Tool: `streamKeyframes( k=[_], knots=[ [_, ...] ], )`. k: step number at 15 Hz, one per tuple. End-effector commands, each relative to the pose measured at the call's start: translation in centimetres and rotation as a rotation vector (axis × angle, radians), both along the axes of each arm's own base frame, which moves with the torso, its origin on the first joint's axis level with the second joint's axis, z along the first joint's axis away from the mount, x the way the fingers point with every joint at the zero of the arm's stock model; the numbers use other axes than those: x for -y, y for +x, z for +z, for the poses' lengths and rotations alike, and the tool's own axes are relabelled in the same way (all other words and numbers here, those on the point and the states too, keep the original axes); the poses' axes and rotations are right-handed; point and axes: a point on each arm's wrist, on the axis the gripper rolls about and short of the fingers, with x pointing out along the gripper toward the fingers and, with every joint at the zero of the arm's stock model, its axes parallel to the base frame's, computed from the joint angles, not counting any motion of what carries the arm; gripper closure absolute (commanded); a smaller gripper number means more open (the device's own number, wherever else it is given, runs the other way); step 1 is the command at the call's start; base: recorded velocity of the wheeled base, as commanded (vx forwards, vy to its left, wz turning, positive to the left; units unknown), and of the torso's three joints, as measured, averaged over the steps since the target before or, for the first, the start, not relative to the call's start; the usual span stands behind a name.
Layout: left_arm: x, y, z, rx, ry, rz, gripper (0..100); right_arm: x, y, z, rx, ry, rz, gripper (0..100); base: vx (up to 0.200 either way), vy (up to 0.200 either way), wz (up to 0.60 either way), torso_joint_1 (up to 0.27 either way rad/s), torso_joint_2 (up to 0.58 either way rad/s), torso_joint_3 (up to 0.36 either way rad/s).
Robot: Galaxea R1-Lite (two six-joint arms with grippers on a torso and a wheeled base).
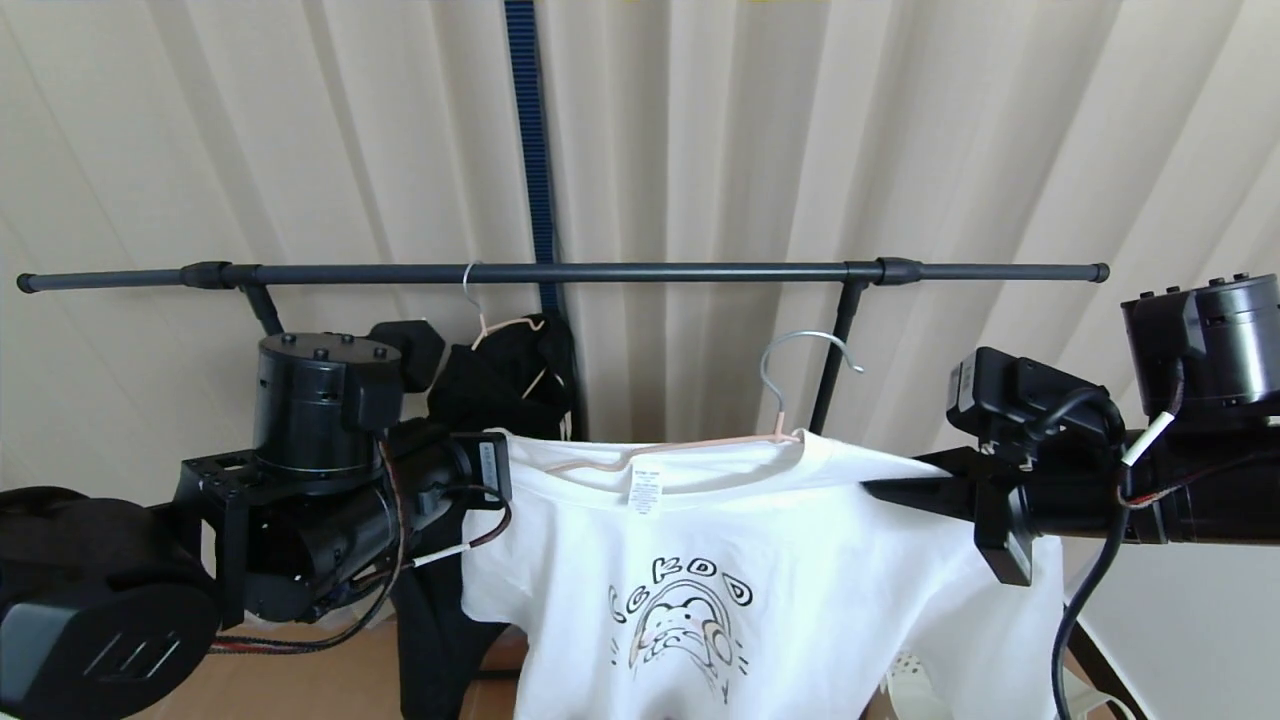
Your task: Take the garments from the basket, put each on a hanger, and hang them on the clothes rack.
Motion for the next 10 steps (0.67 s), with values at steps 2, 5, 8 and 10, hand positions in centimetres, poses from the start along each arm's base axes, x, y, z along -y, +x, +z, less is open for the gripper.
streamKeyframes(
  k=[2, 5, 8, 10],
  knots=[
    [1.1, -1.2, 1.5, 0.057, 0.015, -0.065, 100, -0.3, 0.5, 0.0, 0.008, 0.031, -0.030, 100, 0.000, 0.000, 0.00, 0.000, 0.00, 0.000],
    [1.7, -1.1, 2.5, 0.093, 0.039, -0.065, 100, -1.2, 0.4, 0.3, 0.028, 0.055, -0.107, 100, 0.000, 0.000, 0.00, 0.000, 0.00, 0.000],
    [2.5, -1.3, 3.4, 0.103, 0.055, -0.066, 100, -2.0, 0.1, 0.3, 0.090, 0.043, -0.164, 100, 0.000, 0.000, 0.00, 0.000, 0.00, 0.000],
    [3.0, -1.5, 3.8, 0.103, 0.072, -0.065, 100, -2.8, -0.3, 0.1, 0.152, 0.029, -0.206, 100, 0.000, 0.000, 0.00, 0.000, 0.00, 0.000]
  ],
)
